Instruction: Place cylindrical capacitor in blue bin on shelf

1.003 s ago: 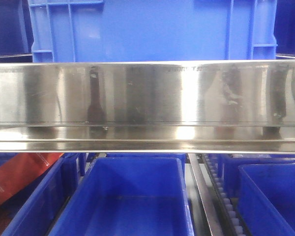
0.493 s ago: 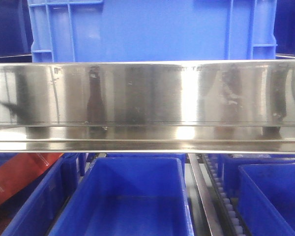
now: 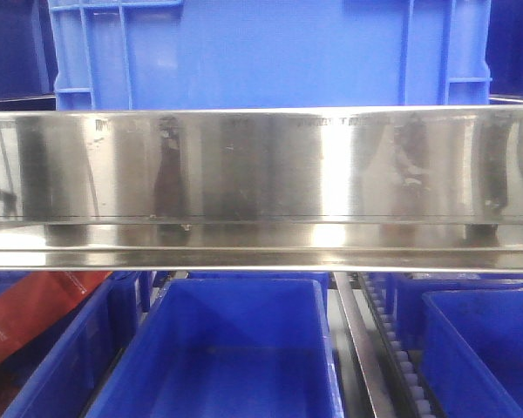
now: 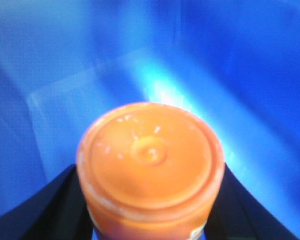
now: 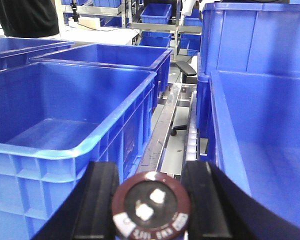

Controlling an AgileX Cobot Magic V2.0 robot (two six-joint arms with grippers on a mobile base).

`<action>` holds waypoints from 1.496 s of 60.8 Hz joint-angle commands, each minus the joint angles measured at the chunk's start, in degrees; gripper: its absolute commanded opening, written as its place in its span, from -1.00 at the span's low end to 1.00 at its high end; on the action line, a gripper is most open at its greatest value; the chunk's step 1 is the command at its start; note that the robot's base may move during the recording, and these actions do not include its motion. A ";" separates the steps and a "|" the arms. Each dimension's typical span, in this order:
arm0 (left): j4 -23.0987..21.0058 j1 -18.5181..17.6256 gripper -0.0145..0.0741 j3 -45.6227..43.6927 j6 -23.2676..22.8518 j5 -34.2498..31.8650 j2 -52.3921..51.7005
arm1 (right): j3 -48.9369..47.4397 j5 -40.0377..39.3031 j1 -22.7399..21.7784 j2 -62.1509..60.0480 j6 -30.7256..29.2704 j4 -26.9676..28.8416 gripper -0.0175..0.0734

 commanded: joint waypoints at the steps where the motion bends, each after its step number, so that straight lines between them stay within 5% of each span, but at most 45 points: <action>1: -0.54 -0.33 0.61 -1.13 0.01 -0.69 -0.57 | 0.01 -1.65 -0.08 -0.32 -0.26 0.05 -0.68; 3: -0.54 -0.33 0.74 -1.53 0.01 -0.35 -0.57 | 0.01 -1.65 -0.08 -0.32 -0.26 0.05 -0.68; 17: -0.42 -0.33 0.35 -4.59 0.01 3.79 -2.03 | 0.01 -1.65 -0.08 -0.32 -0.26 0.05 -0.68; 43: 1.57 3.69 -0.81 2.38 -0.35 9.81 -18.71 | 0.01 0.03 -0.08 -0.32 -0.26 0.17 -0.68; 80: 1.31 14.85 -0.86 44.69 -2.53 0.00 -62.73 | -5.31 -0.04 0.02 3.31 -0.26 0.40 -0.68; 91: 1.21 15.91 -0.86 52.00 -2.53 -0.43 -71.25 | -13.98 0.06 4.61 10.91 -0.71 0.58 -0.68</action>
